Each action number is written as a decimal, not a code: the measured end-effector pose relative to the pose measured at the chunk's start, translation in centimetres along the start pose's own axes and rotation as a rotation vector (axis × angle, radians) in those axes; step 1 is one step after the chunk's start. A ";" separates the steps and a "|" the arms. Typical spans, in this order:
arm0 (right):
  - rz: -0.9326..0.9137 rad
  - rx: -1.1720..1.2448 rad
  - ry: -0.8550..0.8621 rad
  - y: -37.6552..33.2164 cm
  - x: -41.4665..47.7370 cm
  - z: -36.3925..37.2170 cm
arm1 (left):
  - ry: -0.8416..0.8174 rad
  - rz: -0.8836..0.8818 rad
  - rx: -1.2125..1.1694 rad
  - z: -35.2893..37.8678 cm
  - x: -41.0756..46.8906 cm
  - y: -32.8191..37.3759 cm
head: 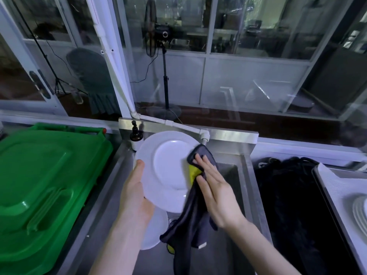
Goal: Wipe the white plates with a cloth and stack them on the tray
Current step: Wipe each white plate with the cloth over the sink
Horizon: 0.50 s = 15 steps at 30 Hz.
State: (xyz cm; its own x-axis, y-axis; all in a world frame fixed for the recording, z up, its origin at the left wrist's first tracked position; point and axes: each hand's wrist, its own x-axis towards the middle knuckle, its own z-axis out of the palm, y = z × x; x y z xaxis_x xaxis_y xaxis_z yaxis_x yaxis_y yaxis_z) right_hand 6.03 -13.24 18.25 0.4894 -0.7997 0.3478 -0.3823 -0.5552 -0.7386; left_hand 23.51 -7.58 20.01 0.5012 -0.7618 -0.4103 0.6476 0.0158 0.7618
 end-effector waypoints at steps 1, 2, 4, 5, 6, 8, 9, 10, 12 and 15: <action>-0.001 0.043 -0.015 0.0 -1.1 0.3 | 0.000 0.015 -0.002 0.0 0.1 0.0; -0.014 0.060 -0.041 -0.1 -2.2 0.7 | 0.013 0.022 -0.009 0.1 0.2 0.0; -0.054 0.065 -0.083 -0.7 -3.5 1.6 | 0.045 0.001 -0.015 0.5 0.3 -0.2; -0.062 0.073 -0.093 -1.1 -3.6 2.0 | 0.054 -0.024 -0.017 0.8 0.3 -0.3; -0.067 0.086 -0.099 -1.4 -3.5 2.2 | 0.059 -0.055 -0.021 1.2 0.3 -0.5; -0.048 0.168 -0.112 -2.3 -2.6 2.3 | 0.058 -0.111 -0.026 1.9 0.4 -0.7; 0.009 0.255 -0.117 -2.7 -2.1 2.1 | 0.064 -0.121 -0.026 2.3 0.5 -0.7; 0.106 0.362 -0.109 -3.1 -1.4 1.7 | 0.080 -0.125 -0.029 2.6 0.6 -0.5; 0.261 0.533 0.028 -2.5 -0.3 0.7 | 0.105 -0.102 -0.039 3.0 1.0 -0.1; 0.355 0.510 0.301 -0.3 0.4 -1.3 | 0.108 -0.028 -0.055 2.8 1.8 0.8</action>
State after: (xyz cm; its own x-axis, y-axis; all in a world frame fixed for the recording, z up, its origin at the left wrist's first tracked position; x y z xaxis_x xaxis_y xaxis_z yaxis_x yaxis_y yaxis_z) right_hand 5.36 -13.70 19.40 0.1354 -0.9829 0.1252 -0.0262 -0.1298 -0.9912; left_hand 23.24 -10.74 21.29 0.5393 -0.6886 -0.4847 0.6913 0.0334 0.7218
